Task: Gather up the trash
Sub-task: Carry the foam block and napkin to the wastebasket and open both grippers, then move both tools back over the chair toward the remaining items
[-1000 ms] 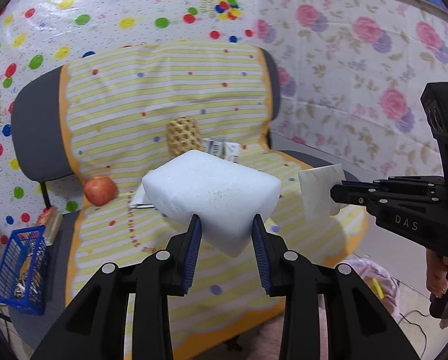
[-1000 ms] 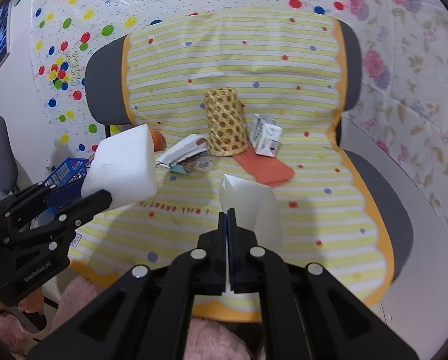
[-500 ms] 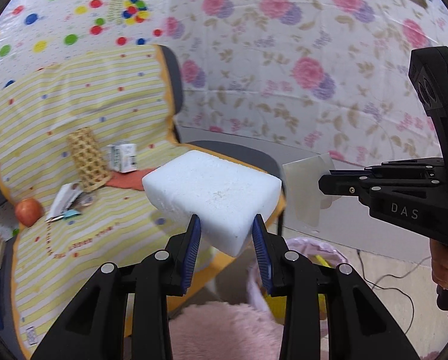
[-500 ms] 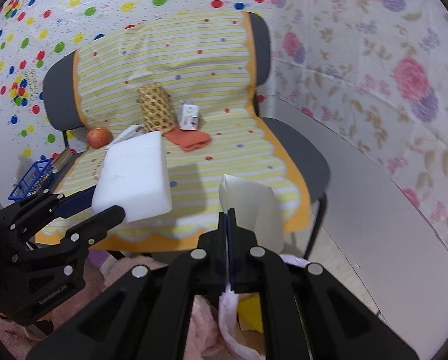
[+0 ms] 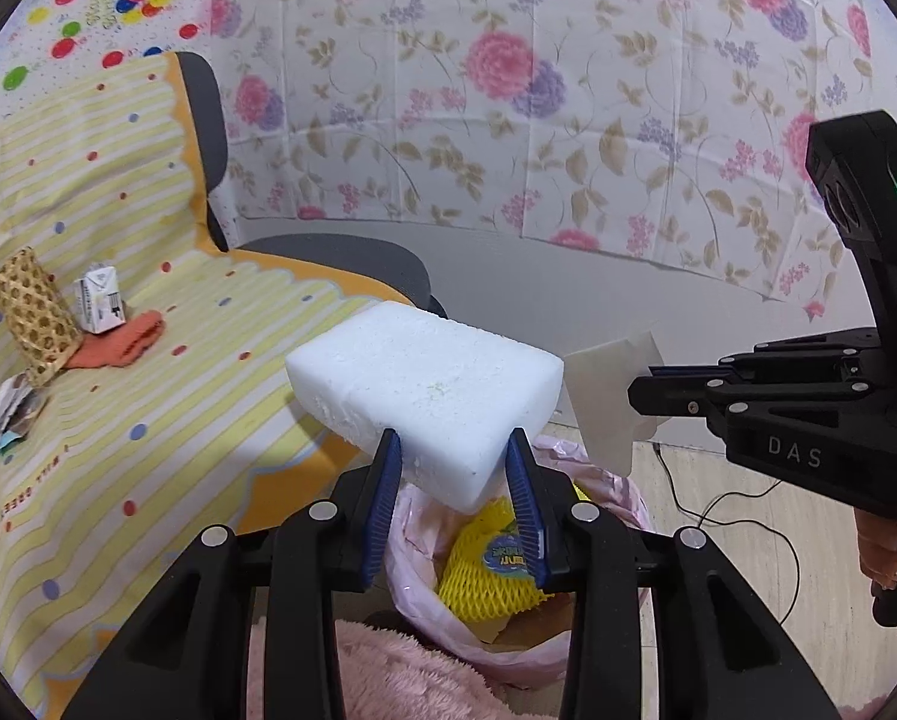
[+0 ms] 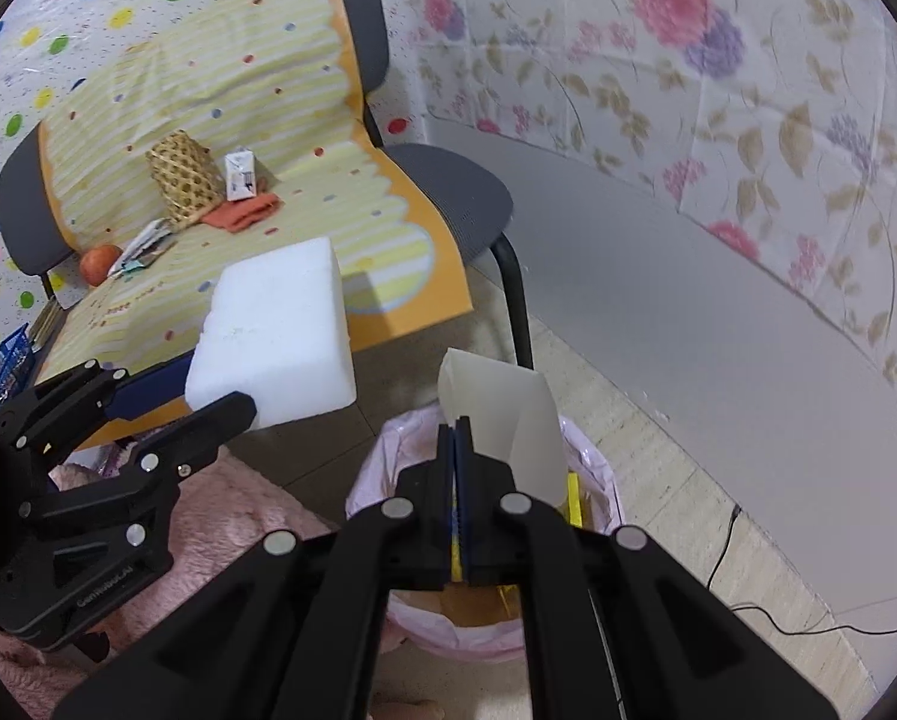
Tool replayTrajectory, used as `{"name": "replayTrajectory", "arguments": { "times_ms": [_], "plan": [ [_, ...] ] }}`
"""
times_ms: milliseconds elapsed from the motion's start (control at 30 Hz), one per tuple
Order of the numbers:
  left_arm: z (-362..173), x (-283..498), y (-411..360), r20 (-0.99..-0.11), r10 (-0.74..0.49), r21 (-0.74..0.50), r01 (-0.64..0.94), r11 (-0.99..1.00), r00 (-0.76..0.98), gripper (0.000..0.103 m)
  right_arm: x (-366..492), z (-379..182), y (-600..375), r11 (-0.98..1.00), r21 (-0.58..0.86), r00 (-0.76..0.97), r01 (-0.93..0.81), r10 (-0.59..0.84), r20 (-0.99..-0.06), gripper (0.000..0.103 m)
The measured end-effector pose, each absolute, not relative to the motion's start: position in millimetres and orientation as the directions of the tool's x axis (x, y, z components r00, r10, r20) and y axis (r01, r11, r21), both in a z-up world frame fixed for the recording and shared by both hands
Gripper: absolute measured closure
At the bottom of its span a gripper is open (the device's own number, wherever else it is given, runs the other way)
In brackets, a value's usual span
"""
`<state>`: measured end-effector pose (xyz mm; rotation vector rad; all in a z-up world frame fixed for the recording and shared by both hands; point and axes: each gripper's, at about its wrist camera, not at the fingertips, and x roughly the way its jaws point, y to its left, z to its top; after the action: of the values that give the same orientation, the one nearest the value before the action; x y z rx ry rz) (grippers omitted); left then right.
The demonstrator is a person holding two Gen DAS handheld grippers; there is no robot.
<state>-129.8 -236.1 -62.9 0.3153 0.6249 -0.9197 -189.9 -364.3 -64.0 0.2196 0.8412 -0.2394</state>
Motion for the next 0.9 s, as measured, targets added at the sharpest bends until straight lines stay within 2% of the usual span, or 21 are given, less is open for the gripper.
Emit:
{"name": "replayTrajectory", "arguments": {
  "times_ms": [100, 167, 233, 333, 600, 900],
  "plan": [
    [-68.2, -123.3, -244.1, -0.645, -0.629, -0.014, 0.816, 0.577, 0.434, 0.059, -186.3, -73.6, -372.2, 0.946, 0.108, 0.632, 0.305, -0.117, -0.766, 0.101],
    [-73.2, -119.9, -248.3, -0.658, -0.620, -0.009, 0.819, 0.574, 0.427, 0.043, -182.8, -80.0, -377.5, 0.943, 0.118, 0.627, 0.310, -0.110, -0.771, 0.101],
    [-78.5, -117.6, -250.5, -0.673, -0.602, 0.001, 0.814, 0.581, 0.430, 0.038, -178.7, -88.6, -383.9, 0.937, 0.132, 0.617, 0.323, -0.102, -0.781, 0.096],
    [-83.8, -112.1, -247.0, -0.695, -0.582, -0.007, 0.805, 0.593, 0.422, 0.037, -177.6, -95.1, -387.4, 0.932, 0.147, 0.612, 0.331, -0.094, -0.785, 0.080],
    [-63.4, -95.5, -201.2, -0.690, -0.518, -0.008, 0.710, 0.704, 0.506, 0.037, -184.4, -67.2, -386.0, 0.933, 0.147, 0.655, 0.328, -0.113, -0.747, 0.080],
    [-23.5, -89.1, -148.0, -0.630, -0.481, -0.018, 0.608, 0.794, 0.609, 0.037, -175.6, -13.8, -352.5, 0.963, 0.158, 0.750, 0.218, -0.062, -0.659, 0.080]
  ]
}}
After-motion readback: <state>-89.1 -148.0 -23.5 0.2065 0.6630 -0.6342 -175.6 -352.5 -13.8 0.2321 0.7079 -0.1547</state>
